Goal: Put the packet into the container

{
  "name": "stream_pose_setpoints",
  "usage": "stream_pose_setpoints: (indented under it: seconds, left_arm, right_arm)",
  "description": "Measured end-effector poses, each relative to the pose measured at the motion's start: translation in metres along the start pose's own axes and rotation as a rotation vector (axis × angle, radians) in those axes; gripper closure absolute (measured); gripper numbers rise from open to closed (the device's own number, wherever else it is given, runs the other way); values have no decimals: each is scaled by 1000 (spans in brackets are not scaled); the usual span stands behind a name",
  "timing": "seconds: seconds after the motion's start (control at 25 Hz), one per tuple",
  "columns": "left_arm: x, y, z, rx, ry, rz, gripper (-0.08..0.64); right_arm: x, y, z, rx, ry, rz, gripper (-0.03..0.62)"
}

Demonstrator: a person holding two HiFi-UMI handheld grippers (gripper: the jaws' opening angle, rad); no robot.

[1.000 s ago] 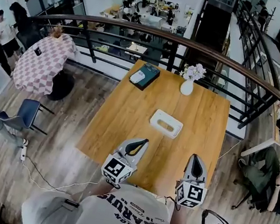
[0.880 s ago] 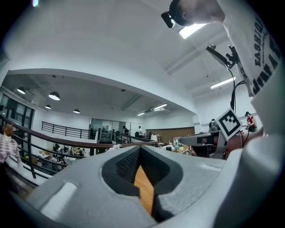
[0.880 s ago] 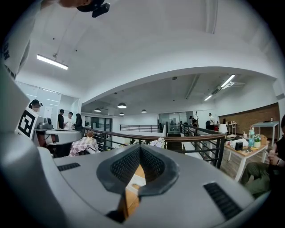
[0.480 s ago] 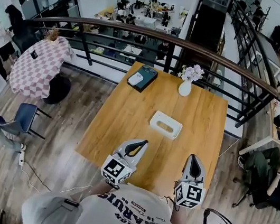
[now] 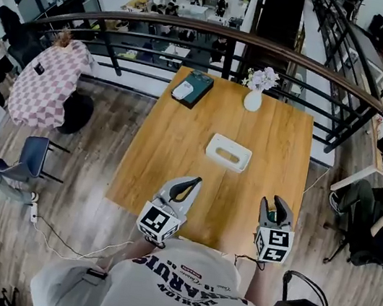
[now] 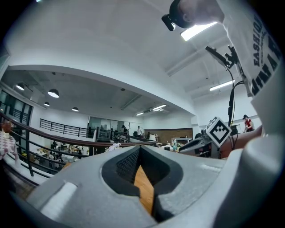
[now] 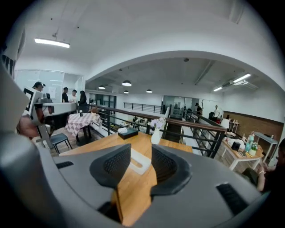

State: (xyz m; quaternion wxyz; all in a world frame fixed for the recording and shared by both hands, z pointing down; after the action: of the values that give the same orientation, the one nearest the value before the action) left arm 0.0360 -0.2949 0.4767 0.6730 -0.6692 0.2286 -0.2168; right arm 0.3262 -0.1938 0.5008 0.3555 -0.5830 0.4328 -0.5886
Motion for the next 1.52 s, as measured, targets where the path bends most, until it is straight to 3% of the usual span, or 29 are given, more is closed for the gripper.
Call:
stream_pose_setpoints:
  seconds: [0.24, 0.56, 1.08, 1.4, 1.52]
  left_arm:
    - [-10, -4, -10, -6, 14, -18, 558]
    - [-17, -5, -28, -2, 62, -34, 558]
    - [-19, -6, -41, 13, 76, -49, 558]
    - [-10, -11, -34, 5, 65, -64, 558]
    - [-14, -11, -37, -5, 64, -68, 558]
  right_arm:
    - [23, -53, 47, 54, -79, -252, 167]
    - [55, -145, 105, 146, -117, -489, 72]
    - [92, -283, 137, 159, -54, -926, 35]
    - [101, -344, 144, 241, 7, -1061, 35]
    - [104, -349, 134, 218, 16, -1083, 47]
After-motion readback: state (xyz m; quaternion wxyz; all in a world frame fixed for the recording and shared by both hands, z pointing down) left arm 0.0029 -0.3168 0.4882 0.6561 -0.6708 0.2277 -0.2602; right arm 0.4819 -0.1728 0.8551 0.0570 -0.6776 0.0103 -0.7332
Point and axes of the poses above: the fingertips, and each gripper's own axes: x forward along the fingers, z to its right, y out of its top, the point moved 10 cm from there along -x, backward along the fingers, and after that the axes turned 6 degrees about y, right-handed, at the moved point
